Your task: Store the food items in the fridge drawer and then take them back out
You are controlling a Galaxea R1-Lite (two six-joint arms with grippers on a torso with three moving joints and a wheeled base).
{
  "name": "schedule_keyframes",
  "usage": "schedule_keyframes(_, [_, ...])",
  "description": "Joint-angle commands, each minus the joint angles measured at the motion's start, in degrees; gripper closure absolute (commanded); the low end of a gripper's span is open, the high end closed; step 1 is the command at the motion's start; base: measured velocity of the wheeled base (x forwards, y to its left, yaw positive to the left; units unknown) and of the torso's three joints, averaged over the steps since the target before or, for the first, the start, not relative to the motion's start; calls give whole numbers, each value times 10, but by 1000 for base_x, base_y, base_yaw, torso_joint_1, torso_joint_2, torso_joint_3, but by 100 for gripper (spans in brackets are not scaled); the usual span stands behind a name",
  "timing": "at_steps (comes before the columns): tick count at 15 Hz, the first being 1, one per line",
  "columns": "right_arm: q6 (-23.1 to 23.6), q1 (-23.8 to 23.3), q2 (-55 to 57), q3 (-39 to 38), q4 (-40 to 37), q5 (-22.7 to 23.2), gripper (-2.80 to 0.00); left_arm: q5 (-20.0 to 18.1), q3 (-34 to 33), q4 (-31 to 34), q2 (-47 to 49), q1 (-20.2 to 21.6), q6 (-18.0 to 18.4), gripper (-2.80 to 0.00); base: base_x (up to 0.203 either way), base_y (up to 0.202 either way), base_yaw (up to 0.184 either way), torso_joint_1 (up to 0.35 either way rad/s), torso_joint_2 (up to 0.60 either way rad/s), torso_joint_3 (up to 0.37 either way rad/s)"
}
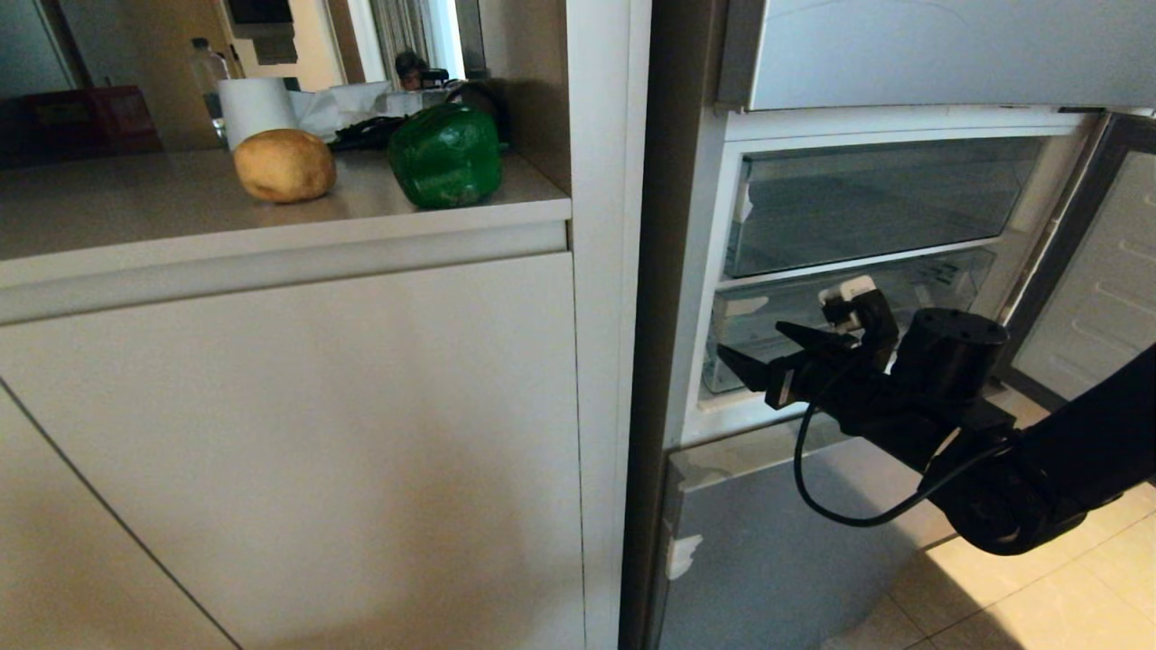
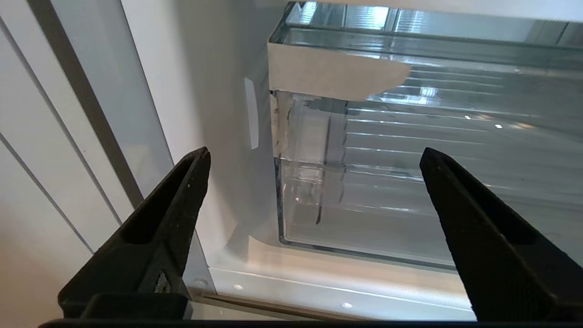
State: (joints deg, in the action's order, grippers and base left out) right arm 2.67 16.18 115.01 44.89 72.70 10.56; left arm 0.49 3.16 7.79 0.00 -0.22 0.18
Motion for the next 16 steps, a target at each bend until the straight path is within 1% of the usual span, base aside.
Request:
schedule_keyframes(1, [1, 6, 4, 6, 4, -5, -280, 0, 0, 0, 0, 0, 0, 0, 0, 0, 0, 0, 0, 0])
schedule_keyframes(2, [1, 12, 6, 10, 3, -17, -280, 0, 0, 0, 0, 0, 0, 0, 0, 0, 0, 0, 0, 0])
schedule_keyframes(5, [2, 42, 13, 22, 4, -78, -280, 0, 0, 0, 0, 0, 0, 0, 0, 0, 0, 0, 0, 0])
schedule_keyframes(6, [1, 48, 13, 24, 4, -86, -280, 0, 0, 0, 0, 0, 0, 0, 0, 0, 0, 0, 0, 0])
schedule_keyframes(12, [1, 49, 11, 23, 4, -94, -280, 0, 0, 0, 0, 0, 0, 0, 0, 0, 0, 0, 0, 0])
schedule_keyframes(14, [0, 43, 11, 18, 5, -109, -280, 0, 0, 0, 0, 0, 0, 0, 0, 0, 0, 0, 0, 0])
schedule_keyframes(16, [-1, 42, 7, 18, 6, -111, -280, 0, 0, 0, 0, 0, 0, 0, 0, 0, 0, 0, 0, 0])
